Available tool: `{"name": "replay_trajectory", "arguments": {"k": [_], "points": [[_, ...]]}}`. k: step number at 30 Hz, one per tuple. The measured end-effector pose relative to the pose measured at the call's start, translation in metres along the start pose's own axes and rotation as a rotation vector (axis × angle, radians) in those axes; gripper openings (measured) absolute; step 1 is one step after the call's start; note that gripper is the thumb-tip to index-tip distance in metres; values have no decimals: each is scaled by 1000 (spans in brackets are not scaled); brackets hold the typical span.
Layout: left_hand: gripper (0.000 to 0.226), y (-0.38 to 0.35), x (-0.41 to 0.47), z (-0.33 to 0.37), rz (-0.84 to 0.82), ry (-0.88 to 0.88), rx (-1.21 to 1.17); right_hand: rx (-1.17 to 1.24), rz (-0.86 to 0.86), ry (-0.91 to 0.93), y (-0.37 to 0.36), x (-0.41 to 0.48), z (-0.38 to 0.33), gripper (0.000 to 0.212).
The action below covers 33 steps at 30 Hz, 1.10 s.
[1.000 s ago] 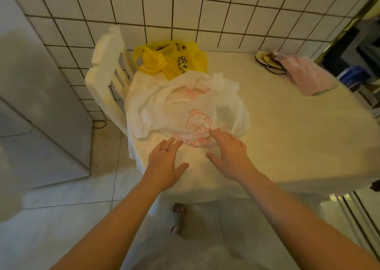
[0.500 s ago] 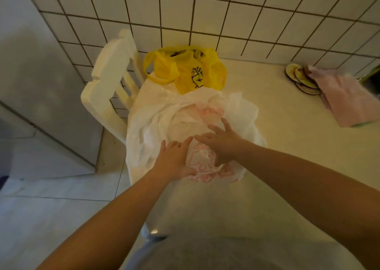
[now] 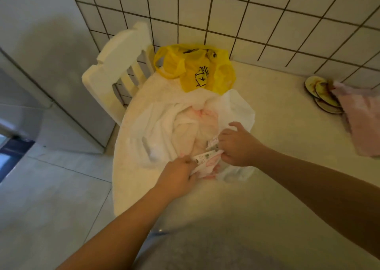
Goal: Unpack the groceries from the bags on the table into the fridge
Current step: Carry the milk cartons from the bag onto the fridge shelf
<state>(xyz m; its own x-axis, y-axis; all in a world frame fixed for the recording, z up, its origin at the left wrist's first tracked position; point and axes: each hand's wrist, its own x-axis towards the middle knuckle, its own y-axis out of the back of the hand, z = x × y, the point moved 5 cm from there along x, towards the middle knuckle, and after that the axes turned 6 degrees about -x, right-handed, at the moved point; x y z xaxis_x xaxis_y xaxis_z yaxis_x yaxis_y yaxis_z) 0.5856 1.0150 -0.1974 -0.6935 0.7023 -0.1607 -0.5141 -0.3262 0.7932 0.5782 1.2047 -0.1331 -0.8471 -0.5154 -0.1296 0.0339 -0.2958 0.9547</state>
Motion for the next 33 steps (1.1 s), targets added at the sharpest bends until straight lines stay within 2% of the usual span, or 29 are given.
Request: {"name": "replay_trajectory", "arguments": {"k": [2,4,7,9,11,13,16,18,20,21,23,25,27,29,31,33], "points": [[40,-12,2,20,41,-1,23,-38,71,-22,-1,-19,14,30],[36,-20,7,39,70,14,54,-74,69,-61,-6,-39,29,33],[33,-28,12,63,108,68,43,-112,-92,-131,-24,-71,50,35],[45,-39,13,71,81,123,12,-103,-187,-177,-44,-93,60,30],[63,-54,12,74,58,159,-14,-34,-211,-238,-63,-114,66,30],[70,-67,9,75,24,183,30,31,-276,-303,-81,-132,67,31],[73,-89,-1,79,-68,233,120,166,-427,-355,-104,-153,56,32],[66,-105,-8,82,-151,249,173,277,-521,-353,-115,-164,45,38],[59,-115,-13,85,-172,256,180,407,-597,-372,-121,-170,40,45],[65,-118,-15,86,-173,274,159,461,-603,-401,-121,-171,40,46],[87,-116,-17,90,-148,311,96,502,-512,-471,-114,-169,45,45],[92,-109,-17,97,-67,330,35,437,-290,-524,-96,-159,52,39],[84,-96,-15,103,47,359,5,379,-63,-540,-74,-145,58,30],[74,-82,-9,106,160,368,25,433,125,-497,-54,-127,59,23],[54,-71,-1,104,290,326,68,521,228,-400,-38,-104,57,27],[34,-63,7,97,388,297,80,507,261,-313,-26,-80,53,34]]}}
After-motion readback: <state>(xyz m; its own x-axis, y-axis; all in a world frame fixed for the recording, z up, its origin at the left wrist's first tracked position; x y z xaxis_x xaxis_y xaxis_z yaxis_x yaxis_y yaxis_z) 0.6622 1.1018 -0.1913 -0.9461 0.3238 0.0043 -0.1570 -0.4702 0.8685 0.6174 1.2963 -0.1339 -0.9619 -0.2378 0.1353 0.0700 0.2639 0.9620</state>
